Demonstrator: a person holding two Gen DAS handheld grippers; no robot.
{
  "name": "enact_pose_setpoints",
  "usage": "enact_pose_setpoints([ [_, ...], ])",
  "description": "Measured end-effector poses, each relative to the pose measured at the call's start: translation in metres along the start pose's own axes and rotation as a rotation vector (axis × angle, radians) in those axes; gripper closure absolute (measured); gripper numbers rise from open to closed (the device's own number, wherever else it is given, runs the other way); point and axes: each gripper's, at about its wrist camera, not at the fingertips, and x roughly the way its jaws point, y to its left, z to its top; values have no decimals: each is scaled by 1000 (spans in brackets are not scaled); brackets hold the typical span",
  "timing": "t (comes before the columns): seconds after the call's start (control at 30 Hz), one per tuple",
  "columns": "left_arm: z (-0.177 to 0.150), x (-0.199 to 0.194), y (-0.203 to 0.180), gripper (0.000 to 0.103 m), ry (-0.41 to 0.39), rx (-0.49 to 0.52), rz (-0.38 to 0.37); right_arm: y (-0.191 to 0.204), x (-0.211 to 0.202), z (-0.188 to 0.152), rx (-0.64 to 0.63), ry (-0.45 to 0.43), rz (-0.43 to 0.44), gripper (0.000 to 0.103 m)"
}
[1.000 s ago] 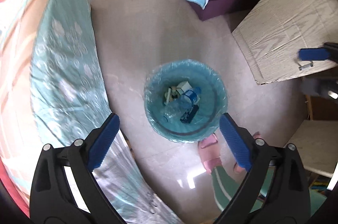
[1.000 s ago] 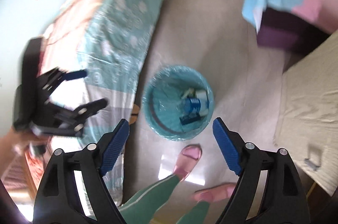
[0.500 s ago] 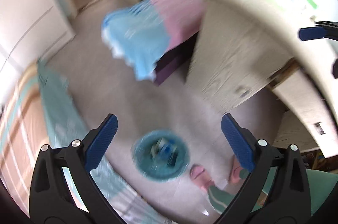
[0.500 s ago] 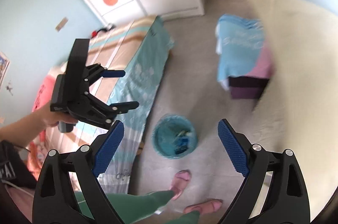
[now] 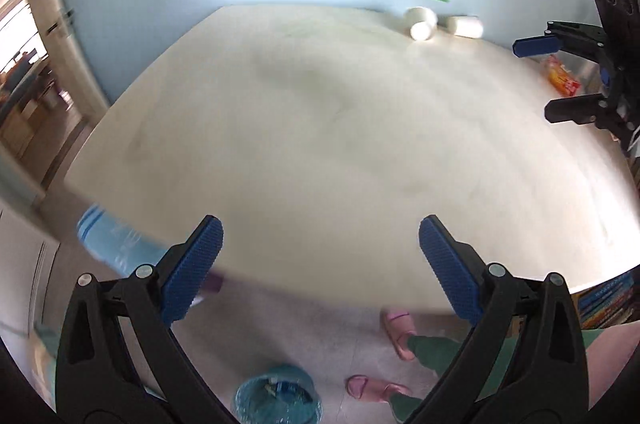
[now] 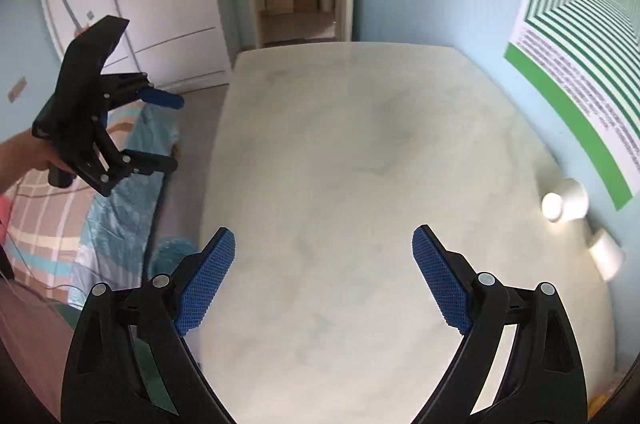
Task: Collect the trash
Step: 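Return both tools to the table, then grasp a white paper cup with the left tool while the right tool grasps another cup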
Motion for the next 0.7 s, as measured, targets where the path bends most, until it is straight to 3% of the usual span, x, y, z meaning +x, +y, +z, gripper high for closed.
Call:
enact_pose_setpoints([
  [0.13, 67, 44, -43, 7, 16, 97, -29, -70, -18, -22, 35, 17, -80, 13],
  [0.43, 191, 125, -134, 7, 3, 215, -113, -209, -37, -63, 102, 2, -226, 13],
  [0.7, 257, 201, -175, 7, 26, 243, -166, -320, -26, -84, 168, -27, -317, 13],
])
